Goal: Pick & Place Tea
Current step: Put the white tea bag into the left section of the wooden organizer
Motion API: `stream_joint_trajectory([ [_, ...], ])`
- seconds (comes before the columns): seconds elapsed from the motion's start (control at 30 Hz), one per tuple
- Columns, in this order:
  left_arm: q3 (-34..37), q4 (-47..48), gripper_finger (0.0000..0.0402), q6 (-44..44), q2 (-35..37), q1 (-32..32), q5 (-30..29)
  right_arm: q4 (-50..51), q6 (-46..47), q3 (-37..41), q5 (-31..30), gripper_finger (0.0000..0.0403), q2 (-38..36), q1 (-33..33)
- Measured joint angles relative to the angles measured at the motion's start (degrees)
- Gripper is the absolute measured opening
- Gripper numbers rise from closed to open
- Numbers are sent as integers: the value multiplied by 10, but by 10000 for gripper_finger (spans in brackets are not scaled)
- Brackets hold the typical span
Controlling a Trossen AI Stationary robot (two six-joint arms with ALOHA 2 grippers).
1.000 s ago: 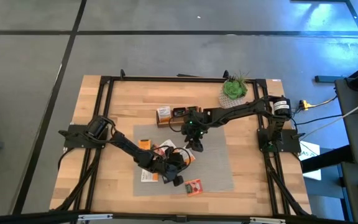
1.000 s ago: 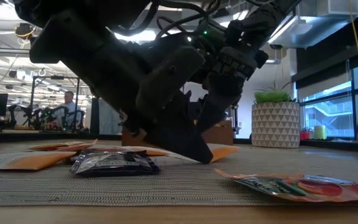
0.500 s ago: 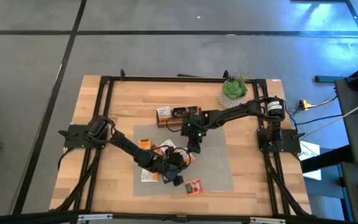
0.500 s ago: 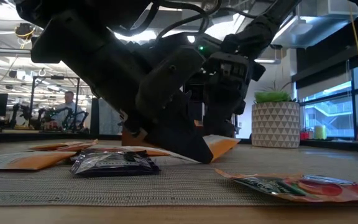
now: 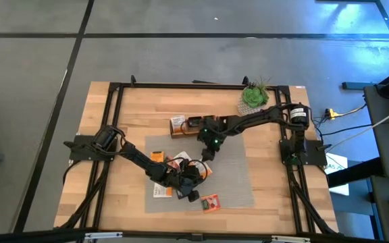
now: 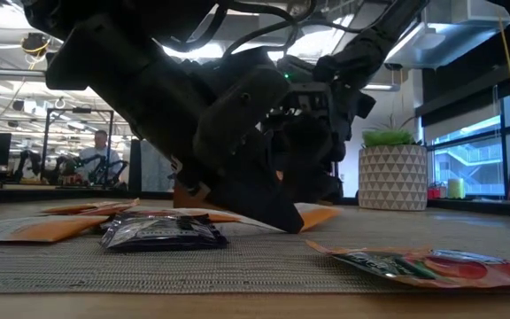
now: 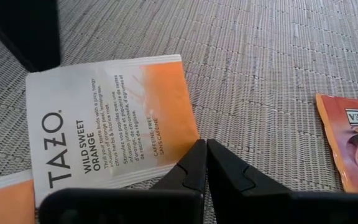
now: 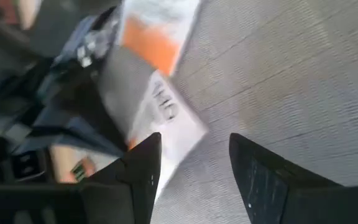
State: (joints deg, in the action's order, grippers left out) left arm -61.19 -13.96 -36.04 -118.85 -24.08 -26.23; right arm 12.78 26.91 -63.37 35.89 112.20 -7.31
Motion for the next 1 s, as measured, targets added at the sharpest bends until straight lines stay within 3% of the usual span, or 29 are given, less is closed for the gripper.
stream_joint_trajectory([
  [0.13, 0, 0, 12, 2, 0, 2, 1, -1, -3, 0, 1, 191, 0, 3],
  [0.3, 0, 0, 12, 7, 0, 2, 3, -1, -29, 0, -46, 191, 0, 18],
  [0.87, 1, 0, 9, 8, 0, 2, 2, -32, -19, 0, -13, 190, 0, 20],
  [1.0, 1, 0, 11, 8, -1, 2, 2, -31, -15, 0, -16, 171, 0, 20],
])
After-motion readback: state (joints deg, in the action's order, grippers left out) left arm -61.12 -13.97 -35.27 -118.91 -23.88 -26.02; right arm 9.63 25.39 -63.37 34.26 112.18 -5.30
